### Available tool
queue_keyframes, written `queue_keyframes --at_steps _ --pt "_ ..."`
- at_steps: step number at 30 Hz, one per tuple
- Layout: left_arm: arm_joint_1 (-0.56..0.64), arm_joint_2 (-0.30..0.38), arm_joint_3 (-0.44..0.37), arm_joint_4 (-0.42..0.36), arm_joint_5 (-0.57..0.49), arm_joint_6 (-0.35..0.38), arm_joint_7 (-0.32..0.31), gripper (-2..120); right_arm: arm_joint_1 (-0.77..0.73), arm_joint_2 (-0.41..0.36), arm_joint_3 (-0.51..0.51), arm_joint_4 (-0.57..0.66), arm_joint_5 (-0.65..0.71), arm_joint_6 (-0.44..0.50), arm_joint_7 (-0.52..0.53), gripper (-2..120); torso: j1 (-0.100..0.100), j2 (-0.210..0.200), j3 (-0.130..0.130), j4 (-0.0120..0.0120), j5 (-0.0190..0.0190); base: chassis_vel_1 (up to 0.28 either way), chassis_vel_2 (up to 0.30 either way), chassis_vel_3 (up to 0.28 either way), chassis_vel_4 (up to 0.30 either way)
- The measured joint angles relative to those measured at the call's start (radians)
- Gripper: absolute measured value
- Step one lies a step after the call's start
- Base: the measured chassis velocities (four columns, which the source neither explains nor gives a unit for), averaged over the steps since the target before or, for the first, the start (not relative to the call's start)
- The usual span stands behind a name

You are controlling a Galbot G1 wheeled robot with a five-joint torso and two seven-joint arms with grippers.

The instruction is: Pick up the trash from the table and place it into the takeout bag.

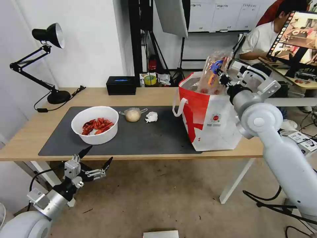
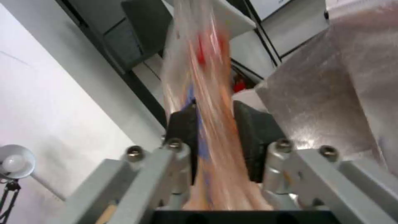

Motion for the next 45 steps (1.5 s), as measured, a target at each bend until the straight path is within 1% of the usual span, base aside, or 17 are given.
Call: queue_keyframes --at_steps 2,7,9,10,16,17,20,25,27,28,29,32,36,39,41,42,45 --pt "0.002 0.009 -0.001 -0.006 0.001 0.000 0.000 100 -0.015 0.002 0.006 0.009 0.014 0.000 0.001 37 0.000 0.000 0.000 0.0000 0.0000 0.000 0.000 0.000 0.000" --pt "0.002 0.013 -0.003 -0.007 0.001 0.000 0.000 100 -0.024 0.003 0.010 0.014 0.021 -0.001 0.002 50 0.000 0.000 0.000 0.0000 0.0000 0.000 0.000 0.000 0.000" --pt "0.003 0.015 -0.006 -0.008 0.000 0.000 0.000 100 -0.027 0.001 0.012 0.015 0.025 -0.005 -0.001 63 0.000 0.000 0.000 0.0000 0.0000 0.000 0.000 0.000 0.000" --pt "0.003 0.015 -0.006 -0.008 0.000 0.000 0.000 100 -0.027 0.001 0.012 0.015 0.025 -0.005 -0.001 63 0.000 0.000 0.000 0.0000 0.0000 0.000 0.000 0.000 0.000" --pt "0.004 0.017 -0.020 -0.014 -0.002 0.001 -0.011 100 0.004 -0.008 0.006 0.023 0.023 0.011 -0.052 88 0.000 0.000 0.000 0.0000 0.0001 0.000 0.000 0.000 0.000" --pt "0.004 0.017 -0.020 -0.014 -0.002 0.001 -0.011 100 0.004 -0.008 0.006 0.023 0.023 0.011 -0.052 88 0.000 0.000 0.000 0.0000 0.0001 0.000 0.000 0.000 0.000" --pt "0.009 0.017 -0.026 -0.018 -0.001 0.001 -0.012 100 0.019 -0.010 0.003 0.027 0.023 0.035 -0.070 98 0.000 0.000 0.000 0.0001 0.0000 0.000 0.000 0.000 0.000" --pt "0.016 0.013 -0.035 -0.022 0.000 0.001 -0.014 100 0.036 -0.030 -0.007 0.045 0.017 0.046 -0.110 100 0.000 0.000 0.000 0.0002 0.0000 0.000 0.000 0.000 0.000" --pt "0.016 0.010 -0.037 -0.023 -0.001 0.001 -0.016 100 0.018 -0.058 -0.016 0.065 -0.021 0.047 -0.188 100 0.000 0.000 0.000 0.0003 0.0000 0.000 0.000 0.000 0.000" --pt "0.013 0.007 -0.037 -0.023 -0.001 0.001 -0.021 100 -0.013 -0.096 -0.025 0.101 -0.060 0.046 -0.300 100 0.000 0.000 0.000 0.0000 0.0002 0.000 0.000 0.000 0.000" --pt "0.013 0.007 -0.037 -0.023 -0.001 0.001 -0.021 100 -0.013 -0.096 -0.025 0.101 -0.060 0.046 -0.300 100 0.000 0.000 0.000 0.0000 0.0002 0.000 0.000 0.000 0.000" --pt "0.009 0.001 -0.048 -0.019 -0.004 -0.002 -0.030 100 -0.059 -0.151 -0.040 0.157 -0.171 0.041 -0.458 100 0.000 0.000 0.000 -0.0001 0.0001 0.000 0.000 0.000 0.000" --pt "0.021 -0.010 -0.067 -0.018 -0.004 -0.010 -0.031 100 -0.099 -0.175 -0.060 0.200 -0.279 0.041 -0.547 100 0.000 0.000 0.000 0.0001 0.0000 0.000 0.000 0.000 0.000" --pt "0.029 -0.019 -0.077 -0.019 0.003 -0.013 -0.035 100 -0.127 -0.182 -0.067 0.215 -0.327 0.043 -0.576 100 0.000 0.000 0.000 0.0001 0.0000 0.000 0.000 0.000 0.000" --pt "0.043 -0.036 -0.091 -0.020 0.031 -0.019 -0.050 100 -0.196 -0.192 -0.072 0.236 -0.424 0.061 -0.628 100 0.000 0.000 0.000 0.0001 0.0000 0.000 0.000 0.000 0.000" --pt "0.043 -0.036 -0.091 -0.020 0.031 -0.019 -0.050 100 -0.196 -0.192 -0.072 0.236 -0.424 0.061 -0.628 100 0.000 0.000 0.000 0.0001 0.0000 0.000 0.000 0.000 0.000" --pt "0.058 -0.055 -0.101 -0.013 0.081 -0.024 -0.093 100 -0.296 -0.200 -0.071 0.249 -0.541 0.099 -0.659 100 0.000 0.000 0.000 0.0001 0.0001 0.000 0.000 0.000 0.000"
